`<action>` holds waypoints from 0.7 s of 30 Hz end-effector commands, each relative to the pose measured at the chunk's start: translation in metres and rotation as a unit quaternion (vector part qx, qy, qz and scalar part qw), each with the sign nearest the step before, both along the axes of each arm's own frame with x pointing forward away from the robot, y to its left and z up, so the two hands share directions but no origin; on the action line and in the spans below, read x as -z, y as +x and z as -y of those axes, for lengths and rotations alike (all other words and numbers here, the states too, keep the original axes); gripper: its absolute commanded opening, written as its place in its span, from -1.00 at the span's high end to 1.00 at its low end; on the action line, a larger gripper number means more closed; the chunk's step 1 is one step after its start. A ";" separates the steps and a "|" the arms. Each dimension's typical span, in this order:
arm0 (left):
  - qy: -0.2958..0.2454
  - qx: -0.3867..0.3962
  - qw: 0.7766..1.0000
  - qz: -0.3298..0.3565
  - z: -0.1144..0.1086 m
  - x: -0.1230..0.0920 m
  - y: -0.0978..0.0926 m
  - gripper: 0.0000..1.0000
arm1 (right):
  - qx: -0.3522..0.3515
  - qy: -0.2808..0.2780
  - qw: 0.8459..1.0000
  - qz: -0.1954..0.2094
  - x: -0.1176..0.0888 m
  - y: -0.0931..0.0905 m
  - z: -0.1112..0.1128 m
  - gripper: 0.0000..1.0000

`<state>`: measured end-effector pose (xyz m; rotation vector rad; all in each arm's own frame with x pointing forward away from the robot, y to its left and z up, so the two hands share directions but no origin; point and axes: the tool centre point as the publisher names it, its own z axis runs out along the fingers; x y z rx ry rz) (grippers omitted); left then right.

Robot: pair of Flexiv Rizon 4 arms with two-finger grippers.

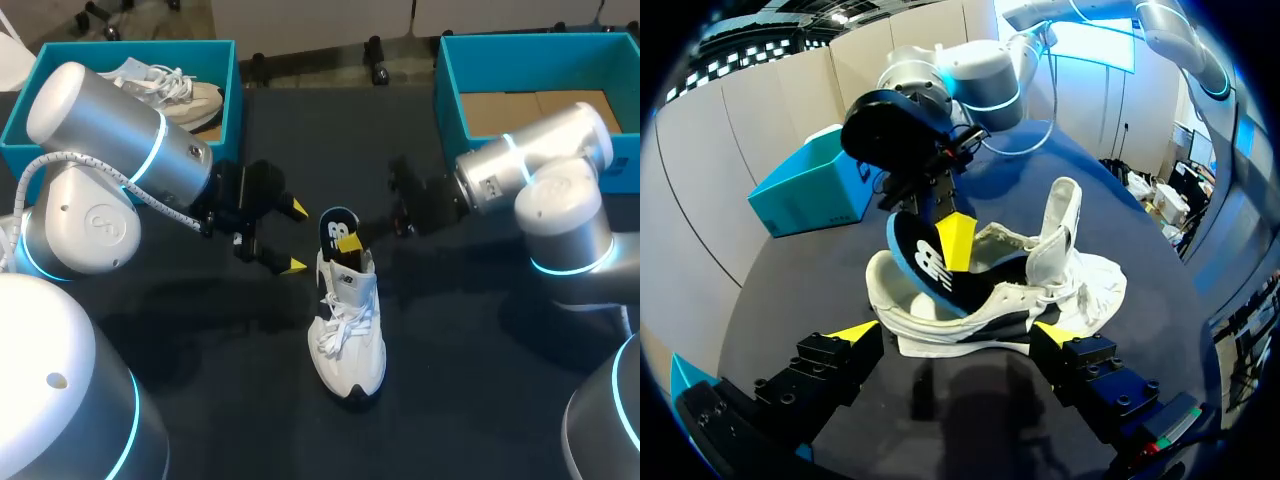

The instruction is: Take the shoe out of the shoebox, open the shoe tongue, remove and reinsert the insole, then place the shoe into the shoebox

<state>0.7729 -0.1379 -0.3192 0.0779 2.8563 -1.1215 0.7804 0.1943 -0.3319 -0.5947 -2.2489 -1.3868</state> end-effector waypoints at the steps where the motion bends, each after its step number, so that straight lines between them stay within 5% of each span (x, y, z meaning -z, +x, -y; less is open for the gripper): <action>1: 0.001 -0.001 1.000 0.000 0.000 0.000 -0.001 -1.00 | -0.005 -0.003 1.000 -0.003 0.002 0.006 -0.003 0.62; 5: 0.001 -0.001 1.000 0.000 0.000 0.000 -0.001 -1.00 | -0.003 -0.003 1.000 -0.011 0.004 0.010 -0.002 1.00; 21: 0.001 -0.001 1.000 0.000 0.000 0.000 -0.001 -1.00 | -0.010 -0.031 0.994 -0.102 0.004 0.010 0.005 1.00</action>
